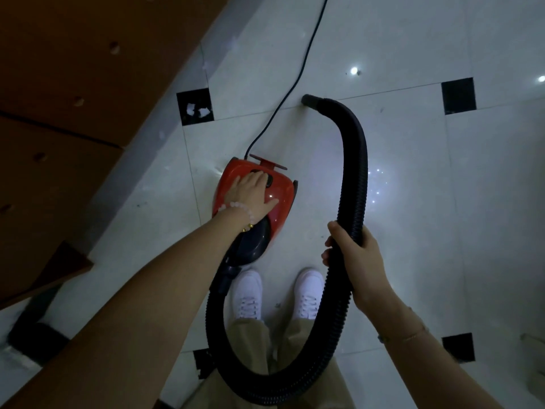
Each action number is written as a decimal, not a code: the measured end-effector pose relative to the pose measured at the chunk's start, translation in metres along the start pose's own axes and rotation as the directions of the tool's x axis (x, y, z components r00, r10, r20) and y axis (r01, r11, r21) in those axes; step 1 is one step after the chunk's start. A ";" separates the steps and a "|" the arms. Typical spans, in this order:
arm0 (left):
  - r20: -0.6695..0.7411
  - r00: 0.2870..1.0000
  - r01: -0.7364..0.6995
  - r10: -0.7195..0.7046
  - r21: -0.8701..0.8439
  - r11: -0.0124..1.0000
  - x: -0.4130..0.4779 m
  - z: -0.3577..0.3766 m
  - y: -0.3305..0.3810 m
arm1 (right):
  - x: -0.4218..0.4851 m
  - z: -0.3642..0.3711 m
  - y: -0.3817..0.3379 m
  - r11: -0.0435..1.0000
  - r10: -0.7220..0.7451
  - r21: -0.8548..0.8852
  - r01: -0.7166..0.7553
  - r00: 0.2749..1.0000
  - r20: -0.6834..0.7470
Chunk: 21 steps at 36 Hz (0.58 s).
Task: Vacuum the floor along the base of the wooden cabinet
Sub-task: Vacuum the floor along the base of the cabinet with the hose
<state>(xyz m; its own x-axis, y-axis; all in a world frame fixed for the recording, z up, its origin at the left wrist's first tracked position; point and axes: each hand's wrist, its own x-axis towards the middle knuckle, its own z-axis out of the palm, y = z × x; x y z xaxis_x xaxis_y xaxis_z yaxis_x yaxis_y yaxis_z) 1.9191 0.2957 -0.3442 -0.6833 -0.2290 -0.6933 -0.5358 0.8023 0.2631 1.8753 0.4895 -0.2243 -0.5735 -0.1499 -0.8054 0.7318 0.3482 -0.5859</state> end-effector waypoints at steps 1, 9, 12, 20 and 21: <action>0.046 0.999 -0.002 -0.001 0.061 0.998 0.007 0.003 0.001 | -0.001 -0.001 0.002 1.000 0.006 -0.001 -0.006 1.000 -0.003; 0.257 0.964 -0.001 -0.062 0.236 0.972 0.025 0.014 0.001 | -0.004 0.001 0.010 0.998 0.058 0.009 -0.058 0.998 0.003; 0.303 0.951 -0.031 -0.056 0.272 0.962 0.026 0.011 -0.001 | -0.001 0.005 0.010 0.999 0.049 0.011 -0.049 0.999 0.001; 0.347 0.932 -0.030 -0.099 0.348 0.937 0.028 0.010 0.007 | -0.002 0.010 0.014 0.997 0.081 -0.002 -0.081 0.997 0.007; 0.356 0.929 -0.027 -0.104 0.344 0.939 0.029 0.008 0.008 | -0.003 0.009 0.014 0.996 0.084 -0.001 -0.084 0.996 0.008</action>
<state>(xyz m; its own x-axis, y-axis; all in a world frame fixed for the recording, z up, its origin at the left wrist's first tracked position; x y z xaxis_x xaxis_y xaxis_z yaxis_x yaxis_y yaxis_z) 1.8988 0.3003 -0.3676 -0.4023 -0.0997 -0.9101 -0.3139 0.9488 0.0348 1.8901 0.4863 -0.2310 -0.5067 -0.1273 -0.8527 0.7773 0.3605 -0.5157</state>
